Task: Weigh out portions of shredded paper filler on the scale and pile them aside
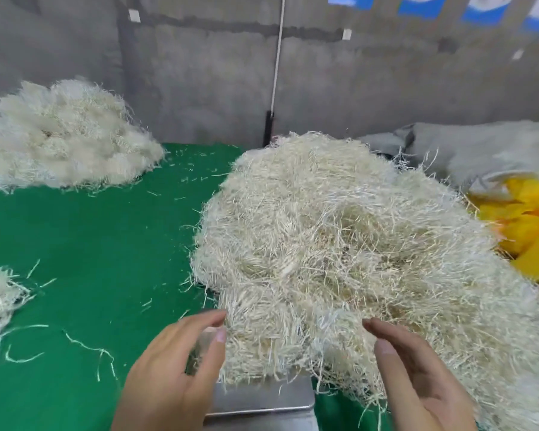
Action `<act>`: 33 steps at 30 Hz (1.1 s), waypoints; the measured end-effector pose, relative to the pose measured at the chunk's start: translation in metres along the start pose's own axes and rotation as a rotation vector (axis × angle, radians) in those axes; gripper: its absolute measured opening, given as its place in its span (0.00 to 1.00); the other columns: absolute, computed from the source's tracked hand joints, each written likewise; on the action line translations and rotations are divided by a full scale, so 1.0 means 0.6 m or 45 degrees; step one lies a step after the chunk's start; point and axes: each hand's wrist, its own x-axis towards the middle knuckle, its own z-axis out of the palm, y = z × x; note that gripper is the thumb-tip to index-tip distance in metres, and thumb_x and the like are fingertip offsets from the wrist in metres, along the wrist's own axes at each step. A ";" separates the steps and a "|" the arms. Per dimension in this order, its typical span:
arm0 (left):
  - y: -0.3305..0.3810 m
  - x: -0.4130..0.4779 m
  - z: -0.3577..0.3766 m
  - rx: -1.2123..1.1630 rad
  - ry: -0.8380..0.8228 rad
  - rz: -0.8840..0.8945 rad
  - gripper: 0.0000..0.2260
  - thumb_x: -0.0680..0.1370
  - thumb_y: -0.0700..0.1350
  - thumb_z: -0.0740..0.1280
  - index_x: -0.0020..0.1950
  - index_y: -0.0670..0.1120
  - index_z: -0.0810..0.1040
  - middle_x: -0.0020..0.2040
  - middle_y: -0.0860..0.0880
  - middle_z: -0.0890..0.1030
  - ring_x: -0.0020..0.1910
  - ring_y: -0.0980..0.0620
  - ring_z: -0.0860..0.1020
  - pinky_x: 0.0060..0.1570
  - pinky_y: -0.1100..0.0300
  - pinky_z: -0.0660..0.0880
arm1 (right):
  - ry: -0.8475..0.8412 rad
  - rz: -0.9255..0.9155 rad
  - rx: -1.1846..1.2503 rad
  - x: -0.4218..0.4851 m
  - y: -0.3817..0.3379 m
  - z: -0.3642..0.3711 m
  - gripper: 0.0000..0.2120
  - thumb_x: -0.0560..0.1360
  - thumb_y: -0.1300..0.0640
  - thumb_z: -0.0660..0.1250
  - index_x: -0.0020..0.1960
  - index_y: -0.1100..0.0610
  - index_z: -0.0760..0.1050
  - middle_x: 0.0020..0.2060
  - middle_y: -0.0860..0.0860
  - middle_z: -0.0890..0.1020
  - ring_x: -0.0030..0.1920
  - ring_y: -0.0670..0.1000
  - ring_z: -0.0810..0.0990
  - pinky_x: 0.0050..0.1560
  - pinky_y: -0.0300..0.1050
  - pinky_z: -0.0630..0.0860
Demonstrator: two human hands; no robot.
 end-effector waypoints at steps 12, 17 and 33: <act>0.075 0.135 -0.046 0.208 -0.295 0.155 0.18 0.71 0.71 0.49 0.56 0.73 0.70 0.57 0.77 0.69 0.59 0.76 0.67 0.62 0.62 0.71 | -0.267 0.107 -0.210 0.101 -0.018 -0.019 0.19 0.75 0.59 0.72 0.47 0.31 0.80 0.44 0.38 0.85 0.45 0.39 0.83 0.41 0.35 0.79; 0.110 0.194 0.028 0.142 -0.427 0.221 0.17 0.77 0.64 0.56 0.66 0.68 0.68 0.64 0.68 0.73 0.61 0.69 0.71 0.67 0.58 0.71 | -0.207 0.013 -0.358 0.166 -0.022 0.014 0.11 0.77 0.47 0.68 0.56 0.33 0.75 0.56 0.36 0.81 0.44 0.36 0.81 0.37 0.33 0.76; 0.123 0.225 0.111 0.082 -0.638 0.189 0.32 0.75 0.57 0.70 0.73 0.70 0.56 0.69 0.66 0.68 0.63 0.66 0.72 0.58 0.64 0.71 | -0.223 -0.354 -0.797 0.208 -0.025 0.089 0.06 0.80 0.50 0.65 0.46 0.47 0.77 0.33 0.39 0.74 0.32 0.37 0.72 0.30 0.33 0.66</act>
